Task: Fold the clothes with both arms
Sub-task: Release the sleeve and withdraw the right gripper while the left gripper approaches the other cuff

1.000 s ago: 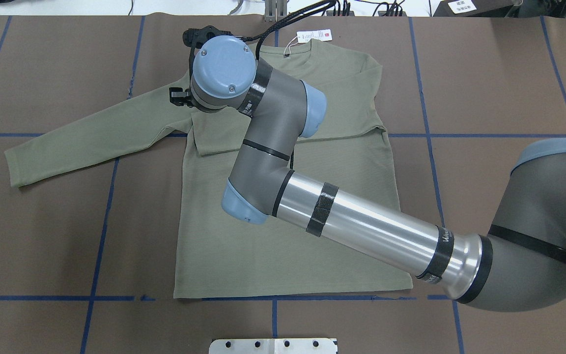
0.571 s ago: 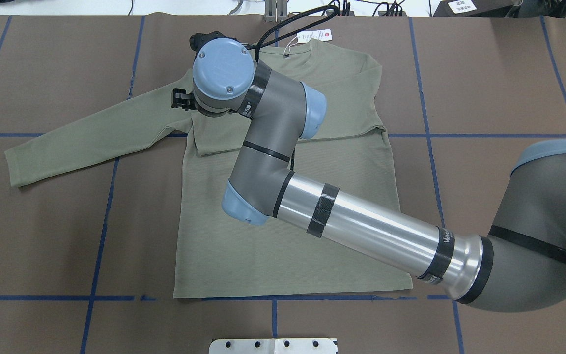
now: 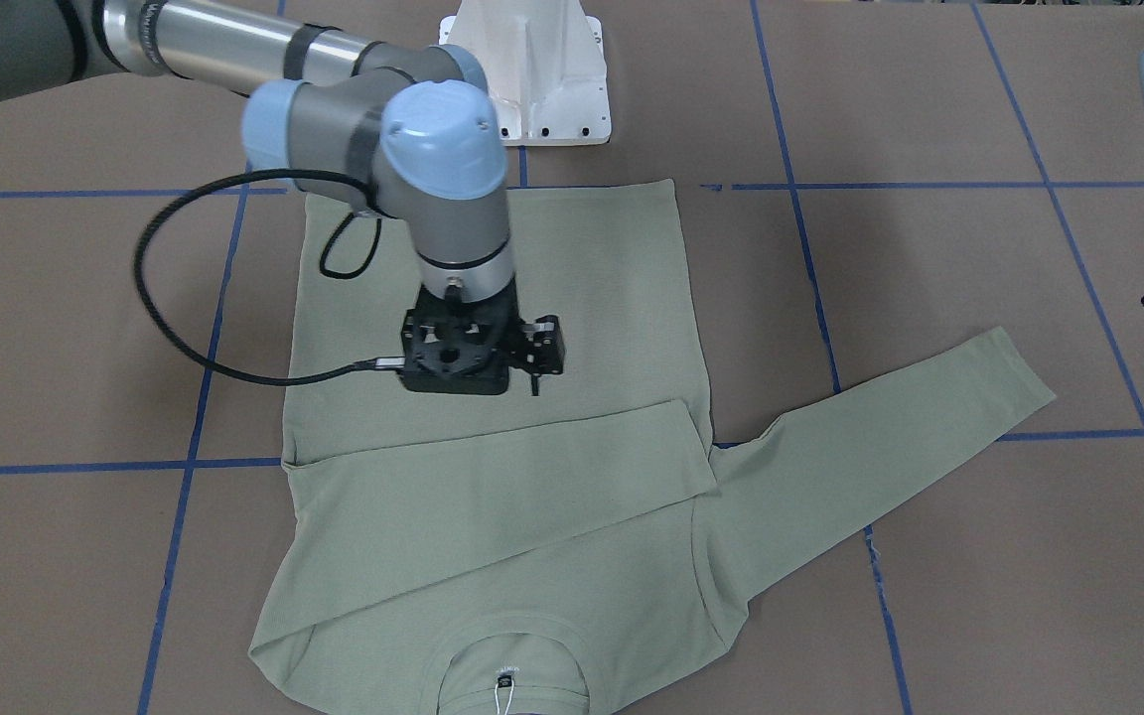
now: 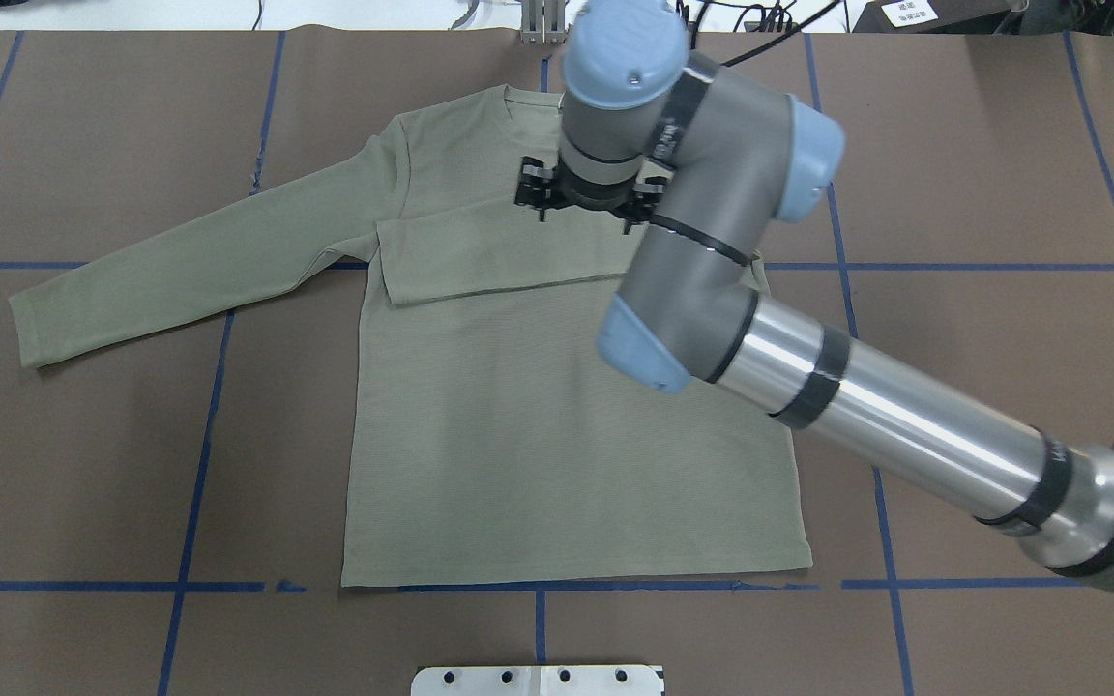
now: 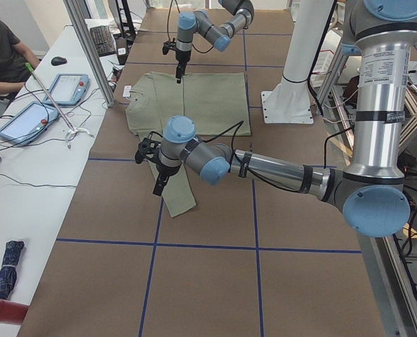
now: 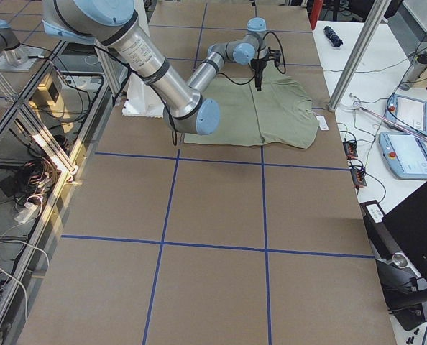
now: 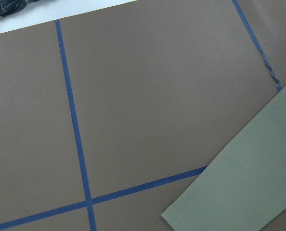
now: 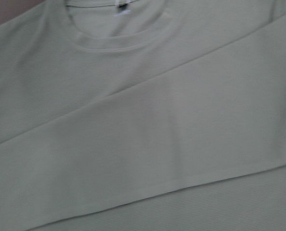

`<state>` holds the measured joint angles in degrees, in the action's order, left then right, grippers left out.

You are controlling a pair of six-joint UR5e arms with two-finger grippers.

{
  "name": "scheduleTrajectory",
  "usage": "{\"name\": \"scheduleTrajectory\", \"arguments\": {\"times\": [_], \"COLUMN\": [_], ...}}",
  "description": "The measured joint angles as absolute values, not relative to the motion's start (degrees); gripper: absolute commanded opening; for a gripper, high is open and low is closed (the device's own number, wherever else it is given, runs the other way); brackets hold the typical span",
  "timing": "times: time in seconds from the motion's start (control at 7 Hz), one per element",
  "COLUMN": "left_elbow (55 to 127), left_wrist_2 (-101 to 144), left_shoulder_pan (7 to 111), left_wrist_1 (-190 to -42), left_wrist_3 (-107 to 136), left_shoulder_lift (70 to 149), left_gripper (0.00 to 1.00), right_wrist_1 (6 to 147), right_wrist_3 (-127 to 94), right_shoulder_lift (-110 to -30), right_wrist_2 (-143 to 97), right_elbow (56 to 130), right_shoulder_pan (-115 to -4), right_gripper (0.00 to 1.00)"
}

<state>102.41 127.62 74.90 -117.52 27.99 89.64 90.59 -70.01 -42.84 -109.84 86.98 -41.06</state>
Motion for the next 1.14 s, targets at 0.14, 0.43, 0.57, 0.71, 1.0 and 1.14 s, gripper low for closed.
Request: {"name": "scheduleTrajectory", "arguments": {"times": [0.14, 0.43, 0.57, 0.71, 1.0, 1.14], "left_elbow": [103.16, 103.06, 101.6, 99.0, 92.2, 89.88], "left_wrist_2": [123.96, 115.67, 112.59, 110.21, 108.65, 108.52], "left_shoulder_pan": [70.07, 59.85, 56.81, 55.41, 54.74, 54.7], "left_wrist_1": [-120.39, -128.14, -130.04, -131.89, -138.17, -139.98], "left_wrist_3": [37.06, 54.25, 58.0, 59.17, 59.44, 59.38], "left_shoulder_lift": [89.09, 86.67, 86.13, 86.03, 86.12, 86.17], "left_gripper": [0.99, 0.99, 0.99, 0.99, 0.99, 0.99], "right_wrist_1": [91.56, 92.33, 92.33, 92.26, 92.0, 91.87], "right_wrist_3": [-68.31, -59.28, -53.23, -48.2, -40.49, -37.87], "right_shoulder_lift": [-48.47, -56.72, -60.7, -64.02, -69.95, -72.06], "right_wrist_2": [-112.39, -117.87, -120.08, -121.53, -123.06, -124.02], "right_elbow": [90.74, 94.23, 95.61, 96.72, 98.65, 99.18], "right_shoulder_pan": [-44.03, -50.01, -52.28, -53.94, -56.98, -58.57], "right_gripper": [1.0, 1.0, 1.0, 1.0, 1.0, 1.0]}}
